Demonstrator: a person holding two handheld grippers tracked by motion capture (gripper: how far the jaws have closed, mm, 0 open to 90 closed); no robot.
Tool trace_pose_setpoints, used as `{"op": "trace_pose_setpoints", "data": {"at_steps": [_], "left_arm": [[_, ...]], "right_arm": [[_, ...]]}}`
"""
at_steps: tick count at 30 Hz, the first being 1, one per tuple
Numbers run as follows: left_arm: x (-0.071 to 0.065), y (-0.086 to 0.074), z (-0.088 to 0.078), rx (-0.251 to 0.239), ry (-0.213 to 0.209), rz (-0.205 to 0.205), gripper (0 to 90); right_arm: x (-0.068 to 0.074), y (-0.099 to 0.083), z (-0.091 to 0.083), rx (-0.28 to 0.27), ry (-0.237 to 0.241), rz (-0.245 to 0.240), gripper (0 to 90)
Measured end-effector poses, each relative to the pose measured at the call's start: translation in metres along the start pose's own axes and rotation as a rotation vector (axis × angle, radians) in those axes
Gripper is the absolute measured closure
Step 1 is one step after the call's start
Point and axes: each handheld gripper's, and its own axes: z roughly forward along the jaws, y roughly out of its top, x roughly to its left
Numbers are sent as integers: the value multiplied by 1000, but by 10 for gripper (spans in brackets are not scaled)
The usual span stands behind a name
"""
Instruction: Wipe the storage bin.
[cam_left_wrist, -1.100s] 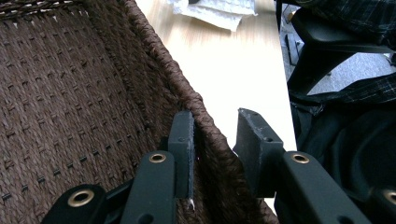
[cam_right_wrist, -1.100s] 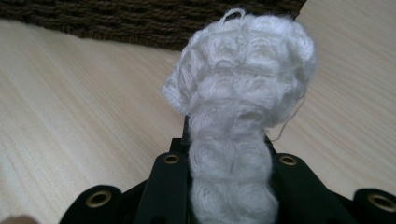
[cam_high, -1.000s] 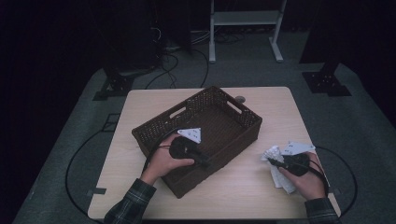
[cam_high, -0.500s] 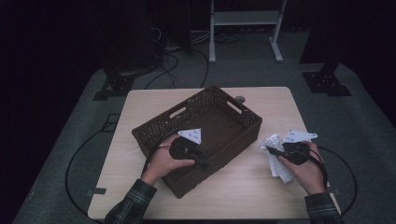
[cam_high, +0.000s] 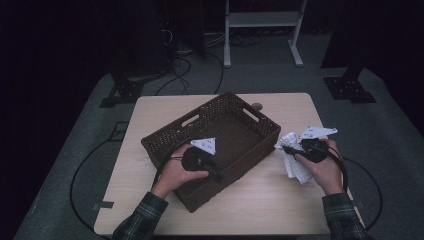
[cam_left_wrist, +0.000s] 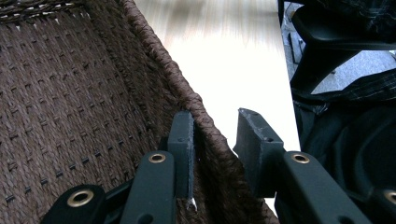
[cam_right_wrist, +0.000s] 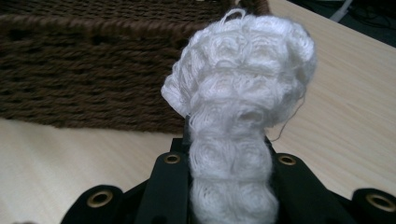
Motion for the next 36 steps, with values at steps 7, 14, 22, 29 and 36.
{"op": "trace_pose_setpoints", "data": {"at_steps": [7, 14, 22, 29, 36], "left_arm": [[0, 0, 0, 1, 1, 3, 667], [0, 0, 0, 1, 1, 5, 668], [-1, 0, 0, 1, 4, 9, 668], [-1, 0, 0, 1, 4, 7, 667], [-1, 0, 1, 1, 6, 10, 667]], "right_arm": [[-7, 10, 9, 3, -3, 7, 758], [-10, 20, 20, 0, 16, 15, 758], [-10, 24, 32, 28, 3, 5, 759], [-9, 24, 35, 37, -1, 1, 760], [-8, 21, 39, 48, -3, 2, 759]]}}
